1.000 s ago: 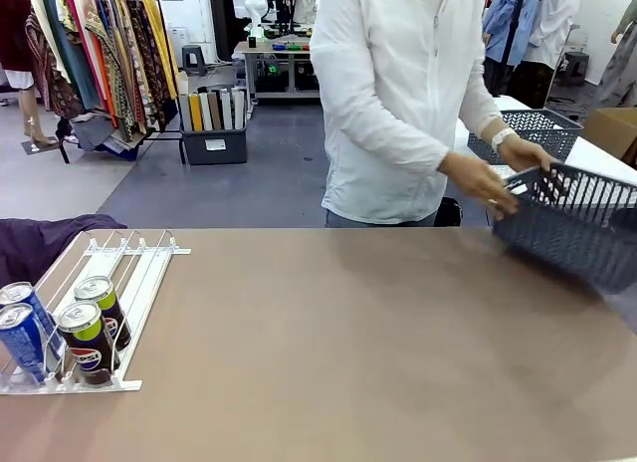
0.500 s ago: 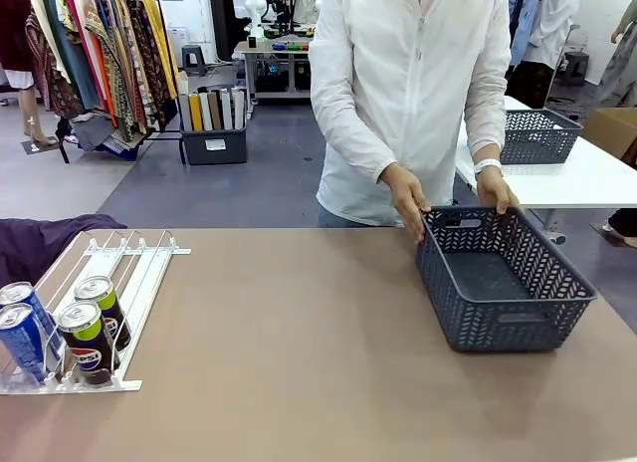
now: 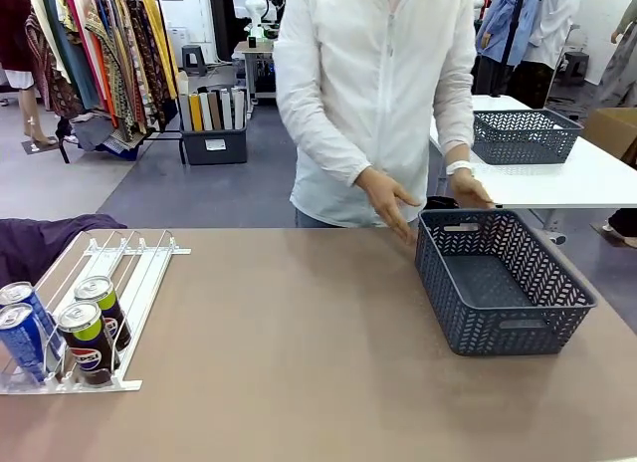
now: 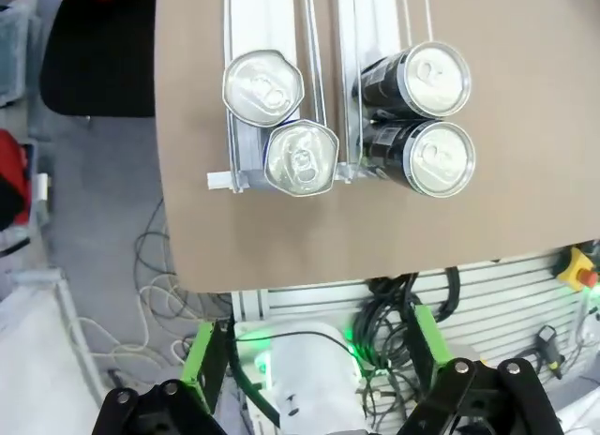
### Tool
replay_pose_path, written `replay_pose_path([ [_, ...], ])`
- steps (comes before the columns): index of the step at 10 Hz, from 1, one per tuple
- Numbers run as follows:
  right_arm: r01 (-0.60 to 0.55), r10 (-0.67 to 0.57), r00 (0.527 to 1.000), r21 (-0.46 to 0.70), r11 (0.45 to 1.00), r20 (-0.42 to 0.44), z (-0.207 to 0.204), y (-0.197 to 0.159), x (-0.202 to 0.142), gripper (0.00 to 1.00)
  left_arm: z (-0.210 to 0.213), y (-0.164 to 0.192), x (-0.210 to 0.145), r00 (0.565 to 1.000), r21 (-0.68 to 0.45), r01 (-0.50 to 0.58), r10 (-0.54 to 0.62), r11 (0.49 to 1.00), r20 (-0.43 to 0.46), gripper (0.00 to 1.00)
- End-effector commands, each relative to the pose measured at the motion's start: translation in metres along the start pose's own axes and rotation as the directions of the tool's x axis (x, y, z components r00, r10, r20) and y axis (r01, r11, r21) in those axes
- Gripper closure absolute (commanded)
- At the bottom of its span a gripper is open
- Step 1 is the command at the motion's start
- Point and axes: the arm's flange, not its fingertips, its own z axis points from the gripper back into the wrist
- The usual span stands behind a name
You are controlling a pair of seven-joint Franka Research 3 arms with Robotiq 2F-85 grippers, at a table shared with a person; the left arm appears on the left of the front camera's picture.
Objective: Retrieve and store the cans from the dispenser.
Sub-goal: Pick up one can from the Automatic Can Dispenser and place it in the middle of the table.
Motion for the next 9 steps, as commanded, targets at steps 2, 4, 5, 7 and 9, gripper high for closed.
replay_pose_path([
  [2, -0.004, 0.003, 1.000, 0.025, 1.000, 0.014, -0.001, 0.003, 0.002, 0.00, -0.039, -0.022, 0.021, 0.999, 0.033, -0.049, 0.048, 0.998, 0.024, 0.00],
  [4, -0.004, 0.003, 1.000, 0.025, 1.000, 0.014, -0.001, 0.003, 0.002, 0.00, -0.064, -0.024, 0.034, 0.986, 0.068, -0.167, 0.166, 0.984, 0.028, 0.00],
  [5, -0.004, 0.003, 1.000, 0.025, 1.000, 0.014, -0.001, 0.003, 0.002, 0.00, -0.078, -0.024, 0.038, 0.984, 0.066, -0.177, 0.177, 0.982, 0.003, 0.00],
  [7, -0.004, 0.003, 1.000, 0.025, 1.000, 0.014, -0.001, 0.003, 0.002, 0.00, -0.100, -0.023, 0.038, 0.973, 0.075, -0.202, 0.209, 0.976, -0.100, 0.00],
  [9, -0.004, 0.003, 1.000, 0.025, 1.000, 0.014, -0.001, 0.003, 0.002, 0.00, -0.102, -0.014, 0.036, 0.949, 0.119, -0.278, 0.292, 0.953, -0.118, 0.00],
])
